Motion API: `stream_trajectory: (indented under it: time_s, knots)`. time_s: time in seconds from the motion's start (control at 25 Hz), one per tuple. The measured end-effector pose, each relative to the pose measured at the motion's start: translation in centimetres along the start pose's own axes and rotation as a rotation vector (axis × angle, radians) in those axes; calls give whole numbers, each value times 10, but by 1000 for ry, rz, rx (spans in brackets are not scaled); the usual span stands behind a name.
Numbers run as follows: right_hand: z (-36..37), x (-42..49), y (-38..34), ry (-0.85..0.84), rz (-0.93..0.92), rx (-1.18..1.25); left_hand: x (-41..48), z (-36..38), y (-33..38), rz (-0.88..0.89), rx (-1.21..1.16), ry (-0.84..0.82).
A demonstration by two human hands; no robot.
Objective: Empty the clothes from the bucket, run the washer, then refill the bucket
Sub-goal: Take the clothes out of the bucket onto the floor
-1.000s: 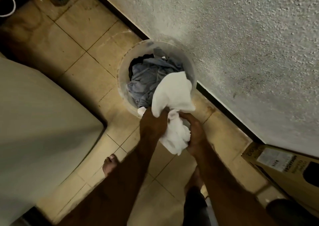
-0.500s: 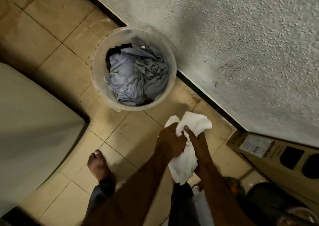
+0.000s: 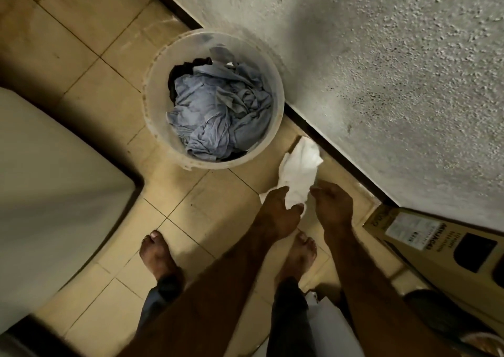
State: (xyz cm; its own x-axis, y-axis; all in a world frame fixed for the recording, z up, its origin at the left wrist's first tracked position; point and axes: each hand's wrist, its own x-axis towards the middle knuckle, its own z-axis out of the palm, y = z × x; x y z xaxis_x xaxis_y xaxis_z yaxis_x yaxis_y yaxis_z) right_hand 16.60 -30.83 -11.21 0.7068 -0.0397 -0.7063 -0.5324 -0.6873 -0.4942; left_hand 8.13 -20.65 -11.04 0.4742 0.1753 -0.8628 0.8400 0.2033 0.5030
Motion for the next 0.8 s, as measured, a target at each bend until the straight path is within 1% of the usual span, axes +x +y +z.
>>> stream_trajectory:
  time_s: [0.12, 0.2, 0.24, 0.36, 0.4, 0.44, 0.52, 0.6, 0.68, 0.8]
  knots:
    - [35, -12, -32, -94, -53, 34, -2, -24, -7, 61, 8, 91]
    - [71, -17, -60, -169, -136, -14, -4, -53, -10, 114, 45, 195]
    - [88, -19, -72, -181, -198, -62, -2, -71, -11, 147, 71, 244]
    - [136, -15, -106, -50, -536, -343, 6, -132, -13, 223, 97, 362]
    - [150, -12, -117, -23, -617, -422, 7, -151, -12, 247, 95, 399]
    - [161, -7, -128, -9, -656, -492, 9, -166, -13, 270, 97, 439]
    - [181, 8, -147, -24, -635, -649, 12, -191, -16, 312, 109, 480]
    - [198, 21, -159, -79, -567, -764, 15, -205, -17, 319, 115, 478]
    - [208, 28, -161, -112, -515, -770, 13, -210, -17, 322, 120, 469]
    - [212, 30, -155, -26, -472, -731, 11, -211, -18, 334, 93, 455]
